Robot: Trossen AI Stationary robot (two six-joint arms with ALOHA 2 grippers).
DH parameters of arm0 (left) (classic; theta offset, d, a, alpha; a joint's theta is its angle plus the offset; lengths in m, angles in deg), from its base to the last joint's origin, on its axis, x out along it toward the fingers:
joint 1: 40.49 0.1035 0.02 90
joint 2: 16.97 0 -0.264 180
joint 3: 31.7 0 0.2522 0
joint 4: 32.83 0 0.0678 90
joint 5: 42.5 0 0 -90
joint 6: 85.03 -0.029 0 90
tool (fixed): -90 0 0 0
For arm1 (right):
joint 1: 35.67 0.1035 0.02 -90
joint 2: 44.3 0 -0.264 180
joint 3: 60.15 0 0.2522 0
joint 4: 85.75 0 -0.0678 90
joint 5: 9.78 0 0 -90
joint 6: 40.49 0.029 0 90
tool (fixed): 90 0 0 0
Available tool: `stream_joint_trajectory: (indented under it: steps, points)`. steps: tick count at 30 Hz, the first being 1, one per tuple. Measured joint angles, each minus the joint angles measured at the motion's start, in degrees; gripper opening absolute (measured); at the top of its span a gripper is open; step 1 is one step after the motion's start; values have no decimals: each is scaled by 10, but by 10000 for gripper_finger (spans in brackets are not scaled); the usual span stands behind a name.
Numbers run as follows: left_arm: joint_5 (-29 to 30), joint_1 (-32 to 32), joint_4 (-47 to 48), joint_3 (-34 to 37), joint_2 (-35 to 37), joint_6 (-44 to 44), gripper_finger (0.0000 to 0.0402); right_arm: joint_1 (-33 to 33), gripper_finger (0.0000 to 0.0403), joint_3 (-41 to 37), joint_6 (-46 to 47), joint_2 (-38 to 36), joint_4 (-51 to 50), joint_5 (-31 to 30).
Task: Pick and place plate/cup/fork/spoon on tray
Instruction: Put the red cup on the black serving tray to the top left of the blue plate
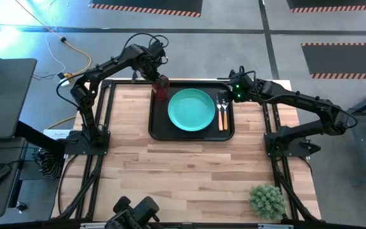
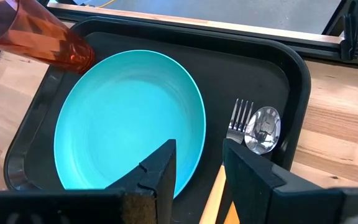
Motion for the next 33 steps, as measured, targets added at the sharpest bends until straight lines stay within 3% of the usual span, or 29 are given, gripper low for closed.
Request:
stream_joint_trajectory:
  steps: [15, 26, 33]
  points:
    - [0, 0, -2, 0, 0, -10, 39, 0, 124, 0, 0, 0, 0, 0]
    - [0, 0, -4, 0, 0, -10, 112, 0, 124, 0, 0, 0, 0, 0]
    - [-24, 0, 0, 0, 1, 1, 121, 0, 124, 0, 0, 0, 0, 0]
